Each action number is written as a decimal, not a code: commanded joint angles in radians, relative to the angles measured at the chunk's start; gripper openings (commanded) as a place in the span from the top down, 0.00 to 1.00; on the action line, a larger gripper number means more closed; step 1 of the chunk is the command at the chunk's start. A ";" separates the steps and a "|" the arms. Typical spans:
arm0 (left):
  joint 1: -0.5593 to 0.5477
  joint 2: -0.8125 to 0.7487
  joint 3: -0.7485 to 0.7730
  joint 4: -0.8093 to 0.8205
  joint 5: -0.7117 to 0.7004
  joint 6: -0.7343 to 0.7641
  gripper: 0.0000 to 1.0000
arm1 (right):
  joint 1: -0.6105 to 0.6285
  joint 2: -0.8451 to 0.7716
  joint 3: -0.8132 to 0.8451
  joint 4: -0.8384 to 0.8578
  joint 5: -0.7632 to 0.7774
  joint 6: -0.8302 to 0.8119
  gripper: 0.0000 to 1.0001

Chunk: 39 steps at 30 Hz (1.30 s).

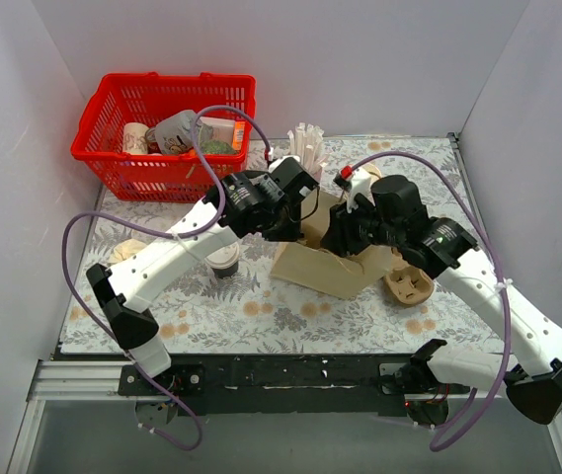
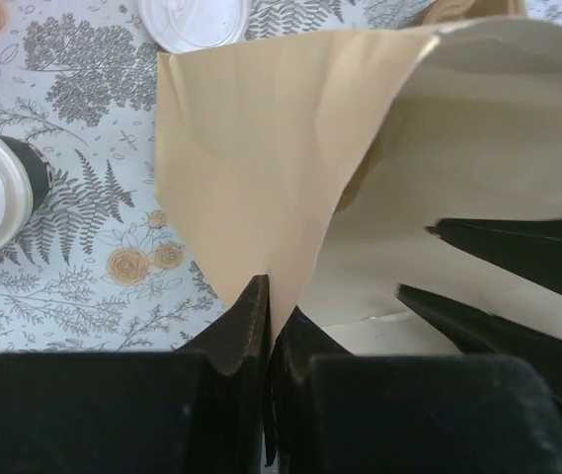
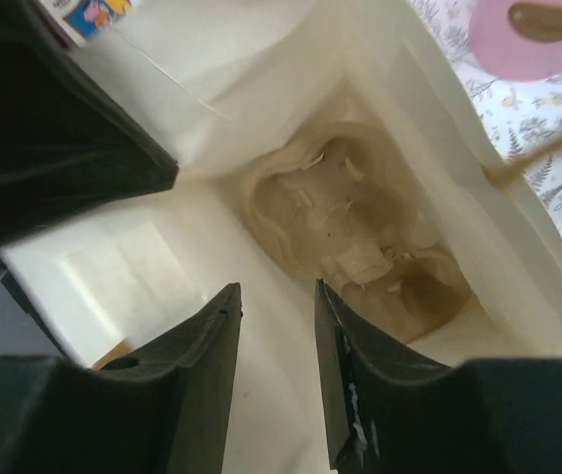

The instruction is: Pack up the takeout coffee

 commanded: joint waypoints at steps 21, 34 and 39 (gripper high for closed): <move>-0.005 -0.060 -0.002 0.132 0.090 0.039 1.00 | 0.021 0.039 -0.425 0.520 -0.144 -0.171 0.68; -0.005 -0.075 -0.011 0.140 0.042 0.055 1.00 | 0.036 0.156 -0.339 0.273 -0.122 -0.312 0.72; -0.005 -0.098 -0.054 0.146 0.029 0.043 1.00 | 0.036 0.059 -0.276 0.327 -0.146 -0.264 0.69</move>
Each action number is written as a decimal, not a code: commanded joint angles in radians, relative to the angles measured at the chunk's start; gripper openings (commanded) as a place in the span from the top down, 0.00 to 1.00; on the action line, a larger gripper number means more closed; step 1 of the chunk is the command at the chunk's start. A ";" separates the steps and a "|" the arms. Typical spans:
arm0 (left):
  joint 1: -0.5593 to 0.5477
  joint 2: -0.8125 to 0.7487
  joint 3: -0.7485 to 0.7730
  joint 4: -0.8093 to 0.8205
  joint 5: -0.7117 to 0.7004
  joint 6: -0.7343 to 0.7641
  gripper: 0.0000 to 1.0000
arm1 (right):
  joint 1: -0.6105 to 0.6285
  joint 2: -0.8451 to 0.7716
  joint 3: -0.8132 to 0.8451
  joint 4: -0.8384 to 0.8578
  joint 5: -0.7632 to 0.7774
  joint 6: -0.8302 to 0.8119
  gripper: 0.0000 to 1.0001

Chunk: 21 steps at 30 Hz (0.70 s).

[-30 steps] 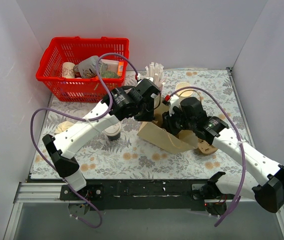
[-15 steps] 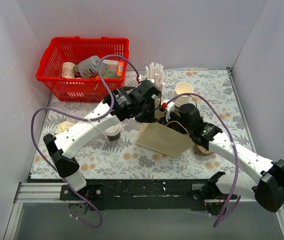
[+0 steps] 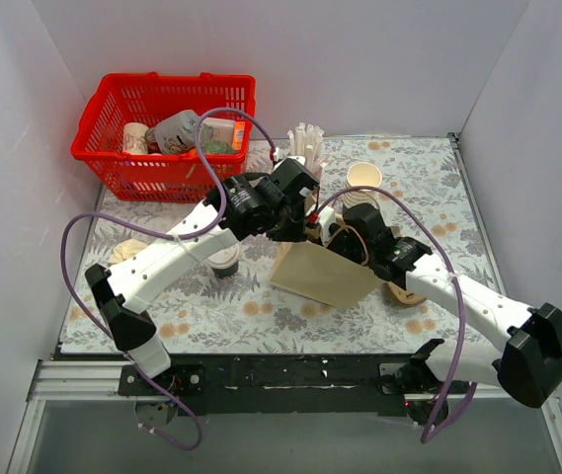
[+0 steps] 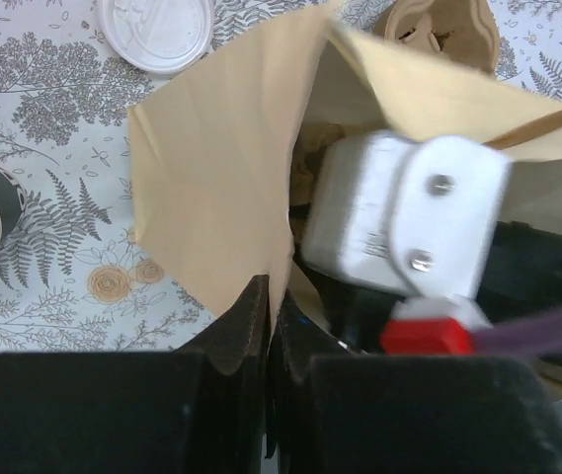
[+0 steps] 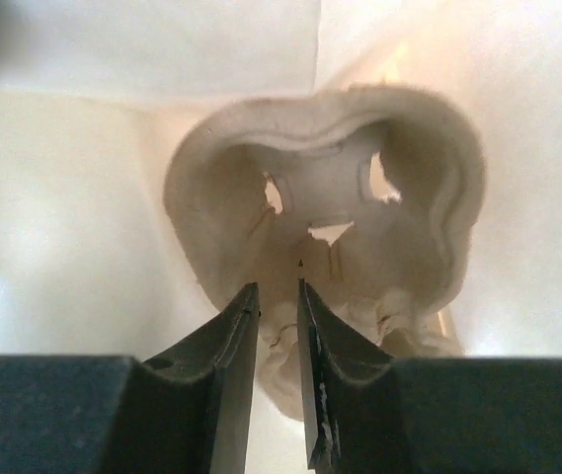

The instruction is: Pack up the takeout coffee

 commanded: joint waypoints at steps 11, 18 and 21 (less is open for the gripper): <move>-0.007 -0.159 -0.165 0.162 0.027 0.009 1.00 | 0.006 -0.076 0.159 -0.002 -0.084 0.136 0.67; -0.007 -0.186 -0.197 0.215 0.035 0.024 1.00 | 0.006 -0.001 0.050 -0.004 -0.104 0.145 0.69; -0.007 -0.191 -0.206 0.243 0.042 0.030 1.00 | 0.007 0.039 0.036 -0.022 -0.100 0.130 0.69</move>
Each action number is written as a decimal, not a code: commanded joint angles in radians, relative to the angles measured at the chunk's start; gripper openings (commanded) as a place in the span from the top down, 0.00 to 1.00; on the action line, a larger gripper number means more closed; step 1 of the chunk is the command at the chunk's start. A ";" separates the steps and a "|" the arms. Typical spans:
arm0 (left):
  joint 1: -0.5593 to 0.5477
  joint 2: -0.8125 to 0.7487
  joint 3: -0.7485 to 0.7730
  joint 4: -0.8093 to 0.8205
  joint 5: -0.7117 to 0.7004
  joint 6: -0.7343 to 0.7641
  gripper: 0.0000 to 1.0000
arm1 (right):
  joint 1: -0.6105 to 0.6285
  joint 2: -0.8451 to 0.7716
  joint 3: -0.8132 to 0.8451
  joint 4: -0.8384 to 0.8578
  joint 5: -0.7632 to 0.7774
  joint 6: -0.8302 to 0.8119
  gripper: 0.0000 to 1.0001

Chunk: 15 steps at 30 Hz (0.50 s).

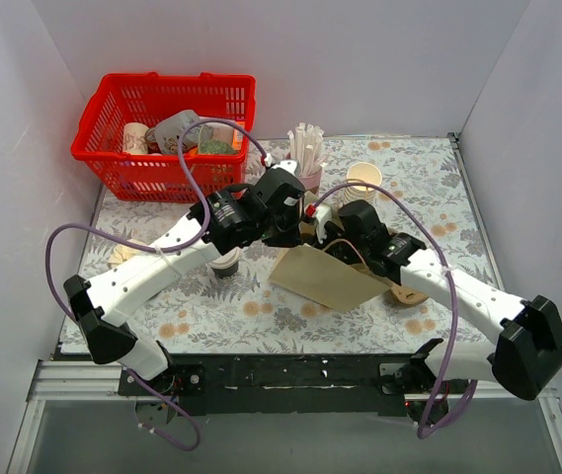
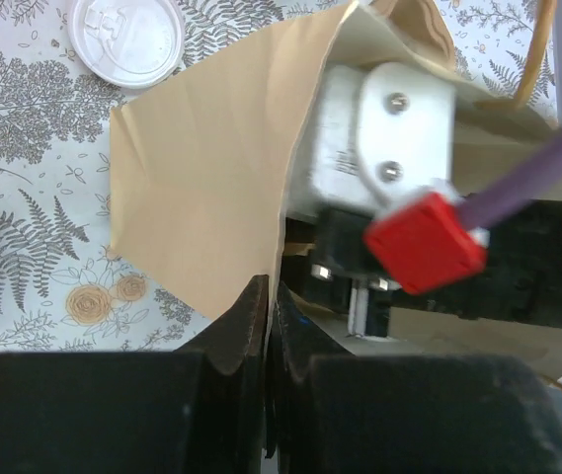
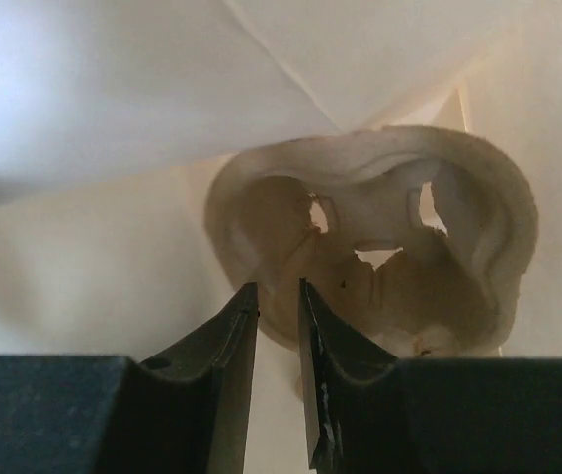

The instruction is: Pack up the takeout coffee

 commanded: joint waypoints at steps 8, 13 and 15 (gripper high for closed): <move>-0.005 -0.065 -0.018 0.091 0.004 0.030 1.00 | 0.016 0.162 -0.028 -0.081 0.026 -0.051 0.69; -0.005 -0.067 -0.018 0.079 -0.027 0.025 1.00 | 0.025 0.172 -0.009 -0.132 0.081 -0.082 0.69; -0.005 -0.070 -0.020 0.080 -0.027 0.024 1.00 | 0.026 0.178 -0.005 -0.146 0.100 -0.091 0.69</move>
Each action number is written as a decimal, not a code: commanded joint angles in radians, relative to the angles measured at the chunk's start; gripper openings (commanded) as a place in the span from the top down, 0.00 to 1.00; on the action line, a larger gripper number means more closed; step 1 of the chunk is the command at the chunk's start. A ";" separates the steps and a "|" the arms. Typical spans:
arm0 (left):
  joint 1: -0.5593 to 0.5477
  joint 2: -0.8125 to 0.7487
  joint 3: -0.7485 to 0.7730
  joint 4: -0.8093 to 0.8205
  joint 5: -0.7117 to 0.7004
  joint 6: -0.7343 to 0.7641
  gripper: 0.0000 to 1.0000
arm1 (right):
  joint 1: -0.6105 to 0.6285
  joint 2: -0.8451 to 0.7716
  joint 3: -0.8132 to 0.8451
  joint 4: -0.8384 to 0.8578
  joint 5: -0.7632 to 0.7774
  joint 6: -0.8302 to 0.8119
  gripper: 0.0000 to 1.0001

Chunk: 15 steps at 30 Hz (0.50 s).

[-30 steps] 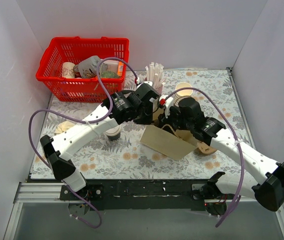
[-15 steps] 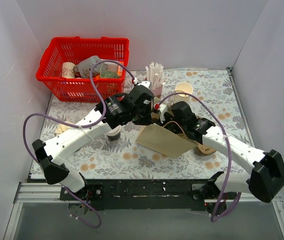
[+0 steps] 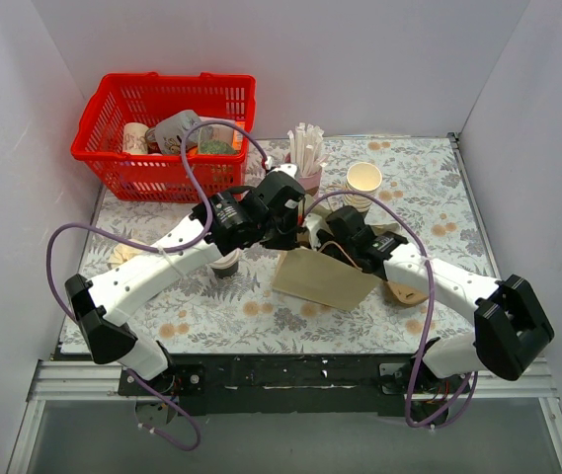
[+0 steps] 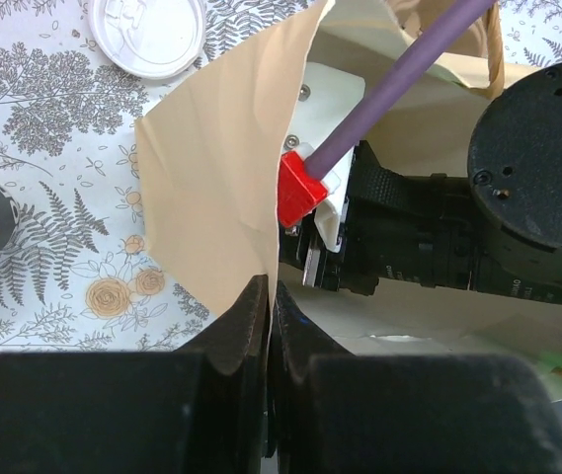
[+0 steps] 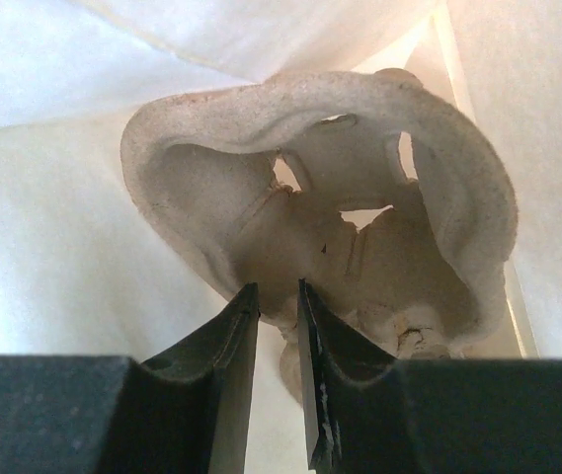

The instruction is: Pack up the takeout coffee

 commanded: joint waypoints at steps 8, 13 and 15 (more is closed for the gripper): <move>-0.006 -0.093 -0.014 0.096 -0.024 -0.006 1.00 | 0.076 0.138 0.057 -0.176 0.171 -0.052 0.70; -0.006 -0.097 -0.015 0.098 -0.051 -0.009 1.00 | 0.124 0.177 0.054 -0.193 0.240 -0.016 0.71; -0.006 -0.100 -0.014 0.098 -0.062 -0.013 1.00 | 0.133 0.197 0.046 -0.204 0.277 -0.013 0.72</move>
